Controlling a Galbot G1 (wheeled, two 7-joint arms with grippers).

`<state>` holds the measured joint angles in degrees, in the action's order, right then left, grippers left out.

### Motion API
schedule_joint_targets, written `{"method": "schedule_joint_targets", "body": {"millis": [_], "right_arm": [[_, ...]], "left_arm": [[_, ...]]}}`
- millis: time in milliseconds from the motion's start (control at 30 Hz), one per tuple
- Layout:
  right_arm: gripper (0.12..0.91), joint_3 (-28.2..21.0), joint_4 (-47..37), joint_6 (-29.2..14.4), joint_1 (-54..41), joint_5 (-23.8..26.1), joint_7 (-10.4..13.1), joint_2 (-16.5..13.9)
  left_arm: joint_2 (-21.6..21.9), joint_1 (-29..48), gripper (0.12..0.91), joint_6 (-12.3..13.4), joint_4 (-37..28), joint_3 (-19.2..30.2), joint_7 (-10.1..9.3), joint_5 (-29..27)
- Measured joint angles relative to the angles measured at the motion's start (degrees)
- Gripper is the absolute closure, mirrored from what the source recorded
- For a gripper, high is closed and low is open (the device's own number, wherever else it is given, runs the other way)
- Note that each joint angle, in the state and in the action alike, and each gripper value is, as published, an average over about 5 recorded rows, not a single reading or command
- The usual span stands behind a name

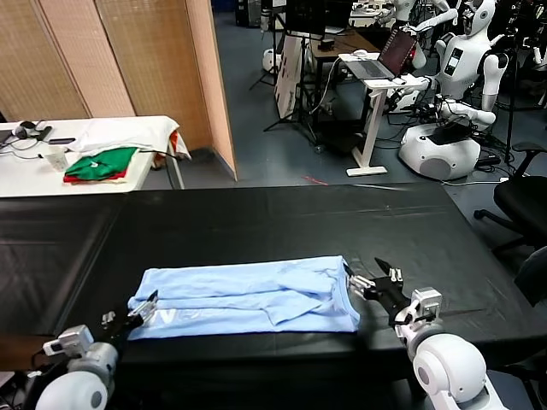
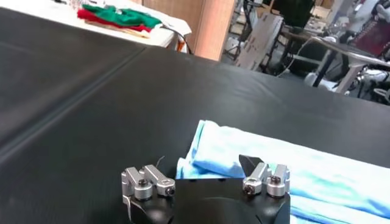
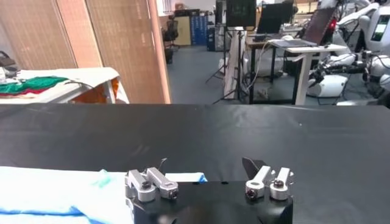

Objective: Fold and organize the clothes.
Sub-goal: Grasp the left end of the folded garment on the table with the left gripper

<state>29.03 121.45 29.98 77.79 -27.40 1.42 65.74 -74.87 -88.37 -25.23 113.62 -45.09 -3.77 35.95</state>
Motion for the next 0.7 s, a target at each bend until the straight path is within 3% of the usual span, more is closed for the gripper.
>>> {"method": "schedule_joint_targets", "body": {"millis": [133,400,500,700], "right_arm": [[0.118,-0.1,0.1,-0.1,0.0,0.2,-0.1,0.1],[0.118,-0.3,0.5,-0.2,0.7,1.2,-0.6,0.9],[0.118,0.0,0.9,-0.4,1.0,1.3,-0.6,1.2],[0.118,0.6,1.7,-0.6,1.7,1.3,-0.5,1.9]], "left_arm": [[-0.6,0.2,0.318,0.0,-0.2,-0.3,0.08,0.6],[-1.0,0.8,0.801,-0.6,-0.3,0.1,0.26,0.9],[-0.9,0.6,0.862,-0.2,0.0,0.2,0.23,-1.5],[0.3,-0.9,0.854,3.8,1.5,0.3,0.4,-14.0]]}}
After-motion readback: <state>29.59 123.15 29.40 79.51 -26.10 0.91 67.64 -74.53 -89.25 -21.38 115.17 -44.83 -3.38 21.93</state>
